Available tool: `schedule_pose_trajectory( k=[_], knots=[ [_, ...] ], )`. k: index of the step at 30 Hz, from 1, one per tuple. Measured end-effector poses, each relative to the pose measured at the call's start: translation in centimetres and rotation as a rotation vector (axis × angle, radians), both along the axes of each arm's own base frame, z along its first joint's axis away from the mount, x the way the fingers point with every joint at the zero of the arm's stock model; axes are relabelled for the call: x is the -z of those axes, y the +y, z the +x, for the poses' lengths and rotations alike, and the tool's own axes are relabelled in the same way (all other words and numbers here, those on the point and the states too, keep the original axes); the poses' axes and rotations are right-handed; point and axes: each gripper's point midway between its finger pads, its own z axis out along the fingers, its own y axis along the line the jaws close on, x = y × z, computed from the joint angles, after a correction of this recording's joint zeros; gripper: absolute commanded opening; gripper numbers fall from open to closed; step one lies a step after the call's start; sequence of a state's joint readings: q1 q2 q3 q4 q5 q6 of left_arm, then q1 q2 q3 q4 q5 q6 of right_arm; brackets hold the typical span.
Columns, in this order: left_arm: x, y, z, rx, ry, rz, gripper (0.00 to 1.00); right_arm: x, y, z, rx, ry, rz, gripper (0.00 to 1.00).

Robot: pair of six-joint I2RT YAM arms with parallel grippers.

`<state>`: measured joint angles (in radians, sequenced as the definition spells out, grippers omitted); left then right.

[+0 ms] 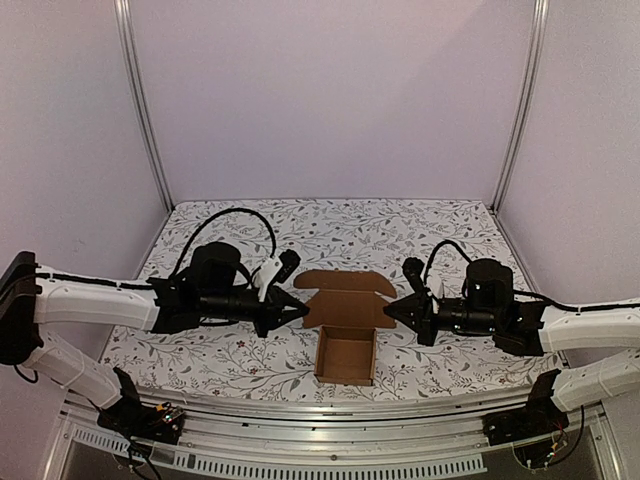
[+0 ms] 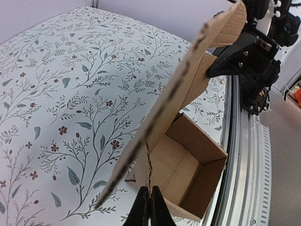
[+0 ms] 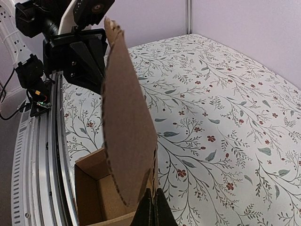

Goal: Fold the paper box

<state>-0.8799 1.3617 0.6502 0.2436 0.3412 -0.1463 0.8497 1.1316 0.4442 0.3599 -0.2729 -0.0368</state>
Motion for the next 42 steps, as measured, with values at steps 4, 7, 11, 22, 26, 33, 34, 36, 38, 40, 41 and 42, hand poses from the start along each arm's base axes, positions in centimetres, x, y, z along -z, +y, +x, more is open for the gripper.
schedule_pose_trajectory(
  k=[4, 7, 11, 22, 26, 33, 34, 36, 38, 40, 41, 42],
  knots=[
    [0.1, -0.2, 0.1, 0.005, 0.003, -0.001, 0.00, 0.0, 0.0, 0.0, 0.001, 0.003, 0.000, 0.00],
    [0.2, -0.2, 0.2, 0.001, 0.004, 0.001, 0.00, 0.1, 0.0, 0.0, 0.003, 0.010, 0.002, 0.00],
    [0.2, 0.0, 0.6, -0.022, -0.005, 0.008, 0.00, 0.2, 0.0, 0.1, 0.008, 0.024, 0.005, 0.00],
    [-1.7, 0.1, 2.3, -0.154, -0.070, 0.018, 0.00, -1.1, 1.5, 0.6, 0.164, -0.010, 0.020, 0.00],
    [-2.3, -0.2, 2.5, -0.193, -0.098, 0.025, 0.00, -1.6, 1.8, 1.1, 0.268, -0.035, 0.018, 0.00],
    [-3.0, -1.0, 2.0, -0.245, -0.136, 0.042, 0.00, -1.7, 1.8, 3.4, 0.478, -0.063, 0.002, 0.00],
    [-3.0, -1.2, 2.1, -0.261, -0.139, 0.046, 0.00, -1.7, 1.9, 3.7, 0.501, -0.064, 0.002, 0.00],
    [-2.9, -1.3, 2.4, -0.288, -0.143, 0.058, 0.00, -1.6, 2.0, 4.4, 0.561, -0.067, -0.003, 0.00],
    [-2.6, -1.3, 2.8, -0.323, -0.145, 0.073, 0.00, -1.3, 2.0, 4.6, 0.593, -0.066, -0.006, 0.00],
    [-2.3, -1.4, 3.1, -0.347, -0.142, 0.084, 0.00, -1.0, 2.1, 5.0, 0.632, -0.062, -0.008, 0.00],
    [-2.2, -1.4, 3.3, -0.361, -0.142, 0.090, 0.00, -0.8, 2.2, 5.2, 0.648, -0.060, -0.010, 0.00],
    [-2.1, -1.5, 3.4, -0.367, -0.142, 0.093, 0.00, -0.6, 2.2, 5.4, 0.664, -0.057, -0.012, 0.00]
  ],
)
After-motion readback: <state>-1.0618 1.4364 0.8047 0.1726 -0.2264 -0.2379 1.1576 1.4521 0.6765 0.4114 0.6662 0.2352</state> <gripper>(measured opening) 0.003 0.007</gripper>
